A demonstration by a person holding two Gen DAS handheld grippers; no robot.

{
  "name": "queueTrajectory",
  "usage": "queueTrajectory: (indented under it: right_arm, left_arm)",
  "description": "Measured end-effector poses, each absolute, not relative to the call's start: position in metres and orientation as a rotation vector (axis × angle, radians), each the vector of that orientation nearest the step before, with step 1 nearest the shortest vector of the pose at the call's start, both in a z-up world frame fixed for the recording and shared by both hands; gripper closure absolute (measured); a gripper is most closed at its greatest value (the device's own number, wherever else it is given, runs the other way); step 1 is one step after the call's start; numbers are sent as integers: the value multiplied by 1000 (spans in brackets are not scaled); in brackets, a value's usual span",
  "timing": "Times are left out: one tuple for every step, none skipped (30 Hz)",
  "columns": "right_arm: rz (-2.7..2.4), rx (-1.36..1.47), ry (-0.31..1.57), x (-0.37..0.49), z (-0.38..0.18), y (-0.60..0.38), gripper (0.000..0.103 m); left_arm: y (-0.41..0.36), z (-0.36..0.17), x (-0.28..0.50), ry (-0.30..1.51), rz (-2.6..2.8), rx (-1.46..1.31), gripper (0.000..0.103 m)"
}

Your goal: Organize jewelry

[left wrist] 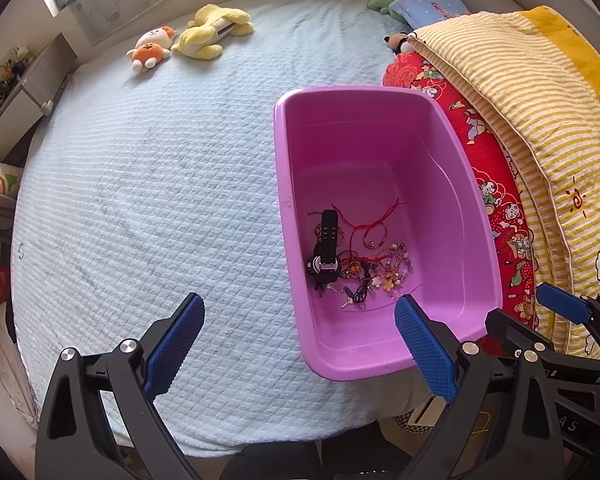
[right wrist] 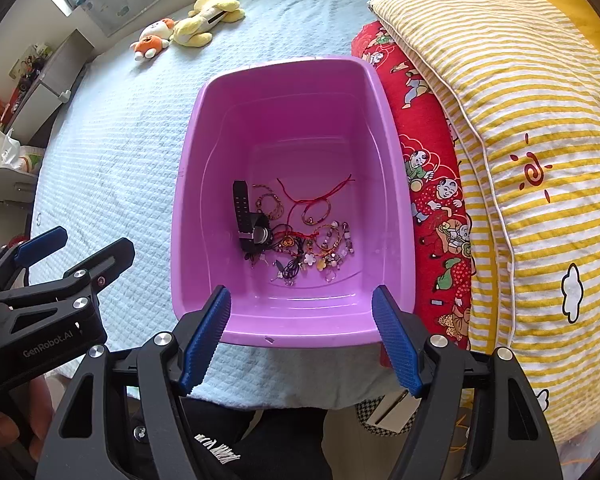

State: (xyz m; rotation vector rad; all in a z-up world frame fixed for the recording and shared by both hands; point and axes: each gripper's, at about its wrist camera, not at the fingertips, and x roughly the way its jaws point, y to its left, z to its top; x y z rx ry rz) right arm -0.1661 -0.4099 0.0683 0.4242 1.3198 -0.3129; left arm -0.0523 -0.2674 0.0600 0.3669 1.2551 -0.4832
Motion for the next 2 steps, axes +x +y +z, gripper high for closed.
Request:
queueTrajectory:
  right_arm:
    - [-314,422,1320,-166,68,-410,33]
    - [-313,423,1319,-166,68,-410,33]
  left_arm:
    - [-268,59,-52,1258,-482,367,9]
    - [-268,59,-52,1260,-482,366,9]
